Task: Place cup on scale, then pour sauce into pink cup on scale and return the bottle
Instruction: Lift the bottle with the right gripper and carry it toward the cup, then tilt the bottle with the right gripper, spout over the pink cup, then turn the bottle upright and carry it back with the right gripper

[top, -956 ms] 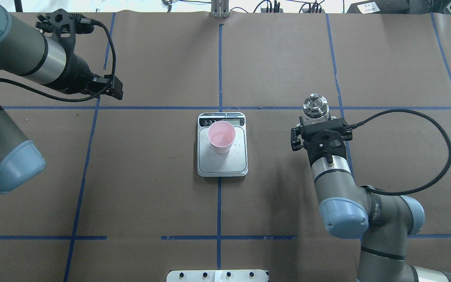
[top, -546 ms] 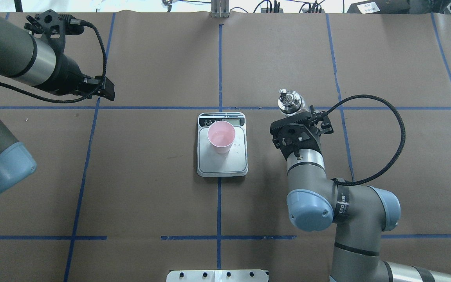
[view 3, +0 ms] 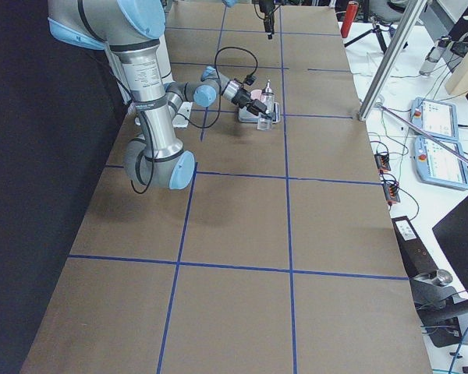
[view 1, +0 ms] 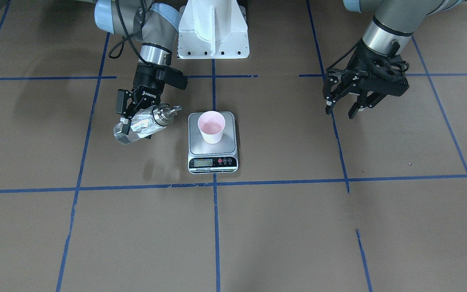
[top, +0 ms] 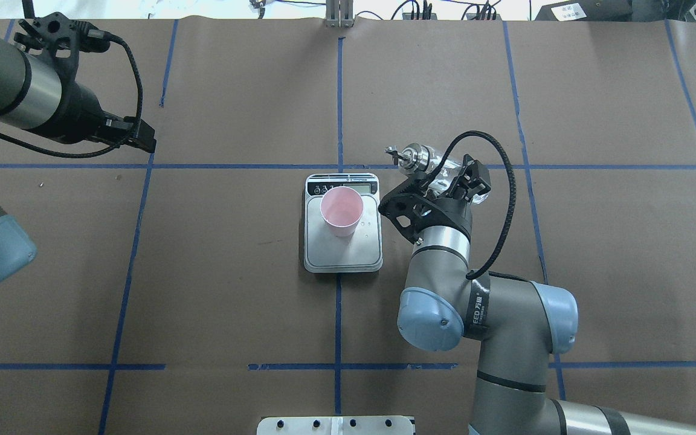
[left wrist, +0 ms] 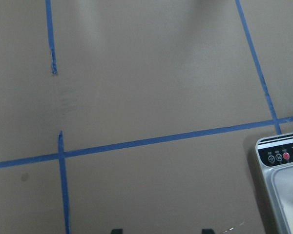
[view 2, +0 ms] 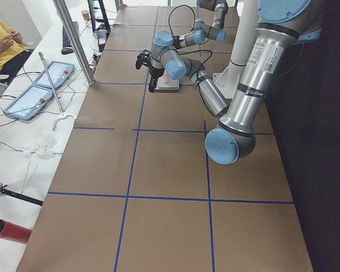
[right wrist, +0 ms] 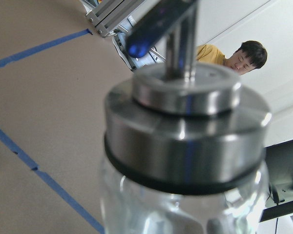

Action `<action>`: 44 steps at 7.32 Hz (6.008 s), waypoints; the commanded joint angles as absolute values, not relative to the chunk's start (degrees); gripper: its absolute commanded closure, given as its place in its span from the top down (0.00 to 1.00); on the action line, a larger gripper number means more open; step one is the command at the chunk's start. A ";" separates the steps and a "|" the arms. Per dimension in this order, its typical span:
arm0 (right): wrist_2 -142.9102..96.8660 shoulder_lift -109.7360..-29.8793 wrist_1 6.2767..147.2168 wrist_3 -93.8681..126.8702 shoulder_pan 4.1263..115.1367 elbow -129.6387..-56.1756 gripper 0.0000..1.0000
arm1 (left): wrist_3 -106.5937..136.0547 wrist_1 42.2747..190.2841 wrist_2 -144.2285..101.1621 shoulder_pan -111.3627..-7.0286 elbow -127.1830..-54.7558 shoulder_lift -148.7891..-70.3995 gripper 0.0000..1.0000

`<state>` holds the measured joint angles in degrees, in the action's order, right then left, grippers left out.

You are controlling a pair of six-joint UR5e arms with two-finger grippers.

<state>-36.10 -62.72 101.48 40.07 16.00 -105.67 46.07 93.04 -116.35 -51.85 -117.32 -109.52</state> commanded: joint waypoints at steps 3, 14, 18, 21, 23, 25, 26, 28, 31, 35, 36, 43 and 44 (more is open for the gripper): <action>-32.09 -57.94 112.13 26.14 15.12 -103.46 0.00 | 39.03 93.08 -116.54 -55.46 -117.33 -106.44 0.62; -19.96 -56.96 117.42 6.26 13.45 -98.96 0.00 | 37.44 93.08 -116.46 -56.25 -117.25 -106.08 0.64; -19.34 -56.95 117.42 3.87 13.54 -98.96 0.00 | 37.53 92.99 -116.54 -56.25 -117.42 -106.08 0.64; -19.07 -56.95 117.42 3.34 14.06 -99.31 0.00 | 37.70 92.99 -116.54 -56.25 -117.33 -106.08 0.65; -19.51 -56.95 117.25 3.86 14.33 -100.63 0.00 | 37.79 92.99 -116.54 -56.16 -117.33 -106.17 0.65; -19.95 -58.18 116.81 7.01 14.50 -103.35 0.00 | 37.79 92.99 -116.63 -56.16 -117.33 -106.17 0.65; -21.87 -58.62 116.81 16.08 14.41 -103.62 0.00 | 37.79 93.08 -116.63 -56.25 -117.33 -106.17 0.65; -25.03 -58.97 116.72 31.38 14.33 -104.58 0.00 | 37.79 93.08 -116.63 -56.25 -117.33 -106.17 0.65; -27.42 -60.11 116.54 56.37 13.80 -105.55 0.00 | 37.88 92.99 -116.63 -56.16 -117.25 -106.26 0.65; -32.52 -74.75 82.65 62.55 13.97 -108.73 0.00 | 37.97 92.99 -116.63 -56.07 -117.16 -106.26 0.65; -32.61 -78.62 76.27 63.19 14.06 -108.81 0.00 | 37.97 92.99 -116.63 -56.07 -117.25 -106.17 0.65; -36.73 -85.76 75.41 92.70 15.20 -108.46 0.00 | 38.14 92.81 -116.63 -56.34 -118.30 -106.00 0.65; -37.78 -86.13 75.41 92.81 15.55 -108.28 0.00 | 38.14 92.81 -116.63 -56.34 -118.30 -106.00 0.65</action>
